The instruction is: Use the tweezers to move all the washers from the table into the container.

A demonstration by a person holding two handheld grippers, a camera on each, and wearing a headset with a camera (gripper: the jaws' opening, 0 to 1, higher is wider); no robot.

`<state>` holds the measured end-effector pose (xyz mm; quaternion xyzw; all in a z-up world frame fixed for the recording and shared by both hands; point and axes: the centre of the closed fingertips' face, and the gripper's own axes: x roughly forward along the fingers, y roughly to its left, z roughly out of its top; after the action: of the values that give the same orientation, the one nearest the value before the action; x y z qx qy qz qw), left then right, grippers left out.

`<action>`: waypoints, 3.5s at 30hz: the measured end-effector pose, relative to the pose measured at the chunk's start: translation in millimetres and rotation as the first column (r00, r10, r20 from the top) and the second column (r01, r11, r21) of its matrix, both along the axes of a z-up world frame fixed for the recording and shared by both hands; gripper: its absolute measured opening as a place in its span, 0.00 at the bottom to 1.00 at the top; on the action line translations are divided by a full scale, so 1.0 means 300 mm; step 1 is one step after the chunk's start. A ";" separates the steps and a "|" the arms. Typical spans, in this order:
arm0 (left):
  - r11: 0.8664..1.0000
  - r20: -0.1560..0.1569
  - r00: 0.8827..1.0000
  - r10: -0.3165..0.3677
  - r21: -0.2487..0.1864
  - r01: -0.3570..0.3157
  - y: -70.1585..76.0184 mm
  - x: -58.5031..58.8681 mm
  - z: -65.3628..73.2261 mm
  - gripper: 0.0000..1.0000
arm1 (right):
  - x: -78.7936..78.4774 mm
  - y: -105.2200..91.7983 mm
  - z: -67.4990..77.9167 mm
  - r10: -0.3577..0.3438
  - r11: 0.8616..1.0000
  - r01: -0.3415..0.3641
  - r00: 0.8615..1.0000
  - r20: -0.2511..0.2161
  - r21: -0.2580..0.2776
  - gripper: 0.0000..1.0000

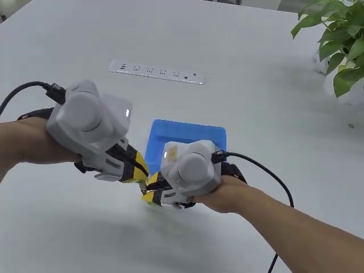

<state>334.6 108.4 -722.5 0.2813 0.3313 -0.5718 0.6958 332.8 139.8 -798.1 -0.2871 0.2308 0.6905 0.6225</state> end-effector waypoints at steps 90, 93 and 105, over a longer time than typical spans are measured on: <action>0.996 0.111 0.991 -0.078 -0.044 0.084 -0.109 0.154 0.316 0.05 | 0.181 -0.079 0.322 -0.092 0.994 0.086 0.992 0.081 0.073 0.09; 0.995 0.114 0.990 -0.079 -0.046 0.085 -0.113 0.169 0.307 0.05 | 0.200 -0.088 0.314 -0.092 0.994 0.087 0.992 0.090 0.067 0.09; 0.995 0.128 0.988 -0.091 -0.035 0.096 -0.126 0.241 0.247 0.05 | 0.275 -0.121 0.254 -0.100 0.994 0.096 0.990 0.101 0.048 0.09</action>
<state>407.0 70.7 -648.4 0.3178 0.2614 -0.5914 0.6935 415.2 103.6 -721.8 -0.2973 0.1975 0.6480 0.6728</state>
